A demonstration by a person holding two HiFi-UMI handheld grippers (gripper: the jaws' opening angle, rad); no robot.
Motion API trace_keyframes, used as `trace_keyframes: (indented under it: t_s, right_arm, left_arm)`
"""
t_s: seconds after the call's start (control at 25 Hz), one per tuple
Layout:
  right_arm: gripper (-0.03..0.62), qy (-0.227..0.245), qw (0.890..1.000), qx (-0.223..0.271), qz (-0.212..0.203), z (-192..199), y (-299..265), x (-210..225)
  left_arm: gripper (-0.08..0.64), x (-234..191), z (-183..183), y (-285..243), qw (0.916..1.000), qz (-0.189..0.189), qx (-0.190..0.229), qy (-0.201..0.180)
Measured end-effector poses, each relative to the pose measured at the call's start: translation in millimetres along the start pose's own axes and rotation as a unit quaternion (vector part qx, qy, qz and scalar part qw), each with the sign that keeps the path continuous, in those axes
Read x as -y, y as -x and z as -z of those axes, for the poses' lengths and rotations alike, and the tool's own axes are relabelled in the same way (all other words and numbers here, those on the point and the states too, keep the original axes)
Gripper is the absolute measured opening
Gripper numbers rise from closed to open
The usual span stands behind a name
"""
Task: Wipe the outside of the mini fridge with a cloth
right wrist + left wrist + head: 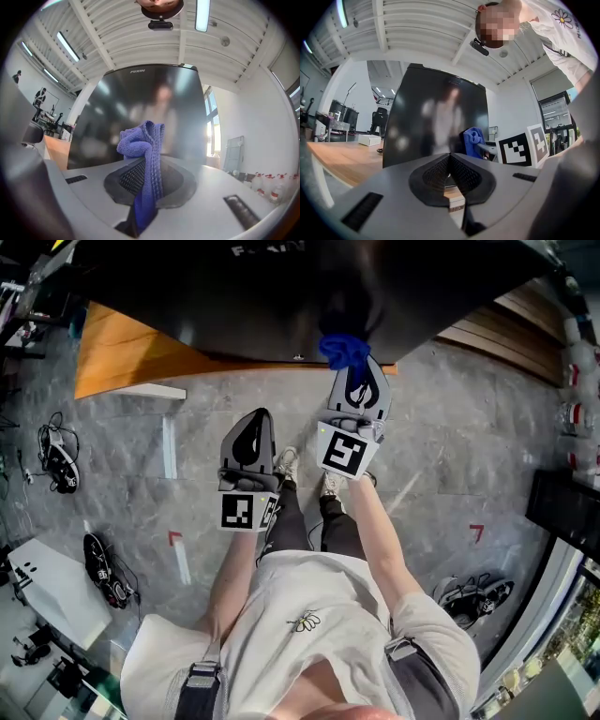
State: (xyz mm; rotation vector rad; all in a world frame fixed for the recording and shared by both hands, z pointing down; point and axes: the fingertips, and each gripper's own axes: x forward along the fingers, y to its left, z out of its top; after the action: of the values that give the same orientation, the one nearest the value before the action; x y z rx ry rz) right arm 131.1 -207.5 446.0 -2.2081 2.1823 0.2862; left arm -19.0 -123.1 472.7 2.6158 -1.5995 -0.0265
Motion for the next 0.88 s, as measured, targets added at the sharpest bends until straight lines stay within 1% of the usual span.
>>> trace_keyframes:
  t_s: [0.12,0.28,0.52,0.68,0.88]
  right_arm:
    - [0.063,0.017,1.000,-0.006,0.014,5.6,4.3,31.7]
    - [0.061,0.048,0.999,-0.008,0.019,9.1,4.2,58.6]
    - [0.061,0.043,0.998,-0.013,0.036,17.0,4.5,85.5]
    - [0.063,0.065,0.996,-0.047,0.041,27.5,6.2,104.1]
    - [0.063,0.058,0.997,-0.037,0.045,35.8,11.7,108.9]
  left_arm:
    - [0.005,19.3,2.1,-5.3,1.0000,0.007,-0.001,0.000]
    - [0.005,33.4,2.3,-12.0,0.9999,0.010,-0.002,-0.004]
    - [0.005,41.0,5.3,-14.8,1.0000,0.003,-0.001,-0.008]
    - [0.005,40.2,5.8,-13.5,0.9999,-0.011,-0.001,-0.008]
    - [0.005,40.9,18.3,-3.7,0.9997,-0.020,-0.005,-0.010]
